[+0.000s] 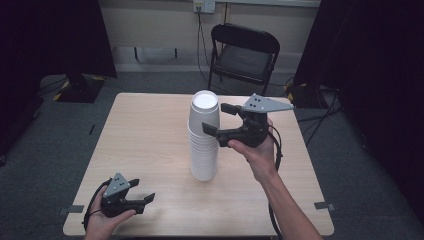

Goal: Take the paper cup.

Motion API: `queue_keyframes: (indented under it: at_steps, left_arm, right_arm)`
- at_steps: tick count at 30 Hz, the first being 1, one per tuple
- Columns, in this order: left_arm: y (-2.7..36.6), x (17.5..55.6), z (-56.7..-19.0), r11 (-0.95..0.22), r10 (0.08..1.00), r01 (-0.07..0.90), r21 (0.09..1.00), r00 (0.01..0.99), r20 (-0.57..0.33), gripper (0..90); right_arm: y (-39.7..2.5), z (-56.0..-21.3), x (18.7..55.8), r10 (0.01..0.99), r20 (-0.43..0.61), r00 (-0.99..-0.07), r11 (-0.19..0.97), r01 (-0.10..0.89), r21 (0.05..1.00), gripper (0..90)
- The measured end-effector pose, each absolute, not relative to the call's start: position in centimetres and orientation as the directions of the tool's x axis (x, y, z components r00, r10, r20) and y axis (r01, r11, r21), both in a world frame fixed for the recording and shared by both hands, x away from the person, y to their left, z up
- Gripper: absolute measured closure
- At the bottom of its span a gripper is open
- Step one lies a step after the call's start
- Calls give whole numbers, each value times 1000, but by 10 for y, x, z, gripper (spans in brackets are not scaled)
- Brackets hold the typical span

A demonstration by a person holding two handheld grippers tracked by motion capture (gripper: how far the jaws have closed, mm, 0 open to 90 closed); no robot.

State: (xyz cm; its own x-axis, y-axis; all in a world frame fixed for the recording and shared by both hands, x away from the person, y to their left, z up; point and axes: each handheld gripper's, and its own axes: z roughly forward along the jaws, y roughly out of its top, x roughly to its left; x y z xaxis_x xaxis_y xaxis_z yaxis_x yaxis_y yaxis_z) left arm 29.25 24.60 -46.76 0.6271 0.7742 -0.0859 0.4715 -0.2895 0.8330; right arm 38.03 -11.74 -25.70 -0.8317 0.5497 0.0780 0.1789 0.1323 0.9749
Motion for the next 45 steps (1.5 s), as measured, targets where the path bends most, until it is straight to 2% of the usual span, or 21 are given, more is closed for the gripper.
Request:
queue_keyframes:
  at_steps: [12, 30, 45]
  left_arm:
    - [248, 294, -469, -276, 776, 485, 830, 621, -105, 214]
    - [247, 293, -469, -280, 777, 481, 831, 621, -98, 214]
    - [248, 293, -467, -275, 779, 469, 839, 620, -91, 217]
  right_arm:
    - [-95, -267, 412, 550, 102, -829, 152, 220, 964, 139]
    - [-78, -282, 422, 551, 70, -832, 202, 214, 956, 131]
    - [-78, -280, 420, 567, 50, -822, 211, 203, 956, 145]
